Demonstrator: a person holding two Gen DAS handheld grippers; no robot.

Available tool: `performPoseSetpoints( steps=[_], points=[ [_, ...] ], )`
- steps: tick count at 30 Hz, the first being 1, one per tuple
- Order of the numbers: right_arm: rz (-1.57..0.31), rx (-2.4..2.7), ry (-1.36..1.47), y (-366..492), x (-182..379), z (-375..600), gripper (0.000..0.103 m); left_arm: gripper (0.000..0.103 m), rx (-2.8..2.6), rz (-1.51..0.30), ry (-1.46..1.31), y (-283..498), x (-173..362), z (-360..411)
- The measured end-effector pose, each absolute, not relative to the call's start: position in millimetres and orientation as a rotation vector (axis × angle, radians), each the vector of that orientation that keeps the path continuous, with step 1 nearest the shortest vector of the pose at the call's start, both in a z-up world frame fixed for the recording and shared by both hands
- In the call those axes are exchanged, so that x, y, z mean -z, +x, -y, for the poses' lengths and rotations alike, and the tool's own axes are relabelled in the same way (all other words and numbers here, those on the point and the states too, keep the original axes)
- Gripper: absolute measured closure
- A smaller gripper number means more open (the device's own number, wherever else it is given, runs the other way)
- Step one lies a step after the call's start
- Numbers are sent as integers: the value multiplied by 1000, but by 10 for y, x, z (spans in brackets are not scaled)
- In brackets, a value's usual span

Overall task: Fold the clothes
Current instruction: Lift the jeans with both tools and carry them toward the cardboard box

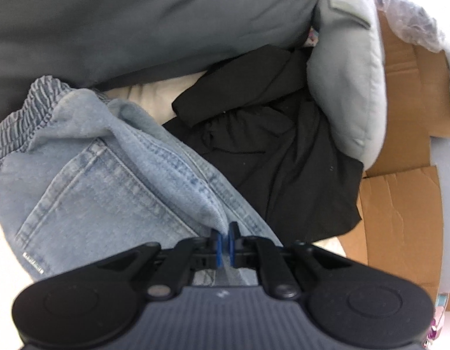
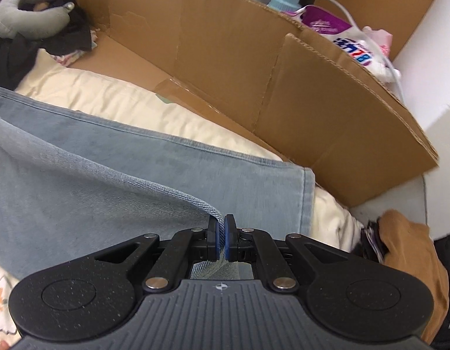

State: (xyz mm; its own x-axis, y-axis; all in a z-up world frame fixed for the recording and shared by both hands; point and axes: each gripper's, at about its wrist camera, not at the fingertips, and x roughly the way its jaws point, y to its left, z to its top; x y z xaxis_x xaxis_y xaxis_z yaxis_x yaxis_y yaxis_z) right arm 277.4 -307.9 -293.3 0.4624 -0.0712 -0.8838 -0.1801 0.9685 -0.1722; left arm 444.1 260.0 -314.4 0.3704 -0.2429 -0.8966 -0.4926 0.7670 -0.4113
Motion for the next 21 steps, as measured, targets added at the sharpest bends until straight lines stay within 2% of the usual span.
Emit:
performPoseSetpoints(
  steps=[9, 13, 17, 21],
  points=[
    [-1158, -70, -337, 3324, 3399, 2981, 102, 97, -172, -1250, -714, 4654, 3481, -2576],
    [-1194, -73, -381, 3485, 3675, 2938, 102, 90, -113, -1300, -729, 4681, 3584, -2561],
    [-1208, -78, -386, 3558, 3812, 2939, 102, 90, -67, -1338, -725, 4682, 3602, -2553],
    [-1195, -76, -394, 3567, 3813, 2920, 102, 96, -72, -1323, -725, 4669, 3584, -2566]
  ],
)
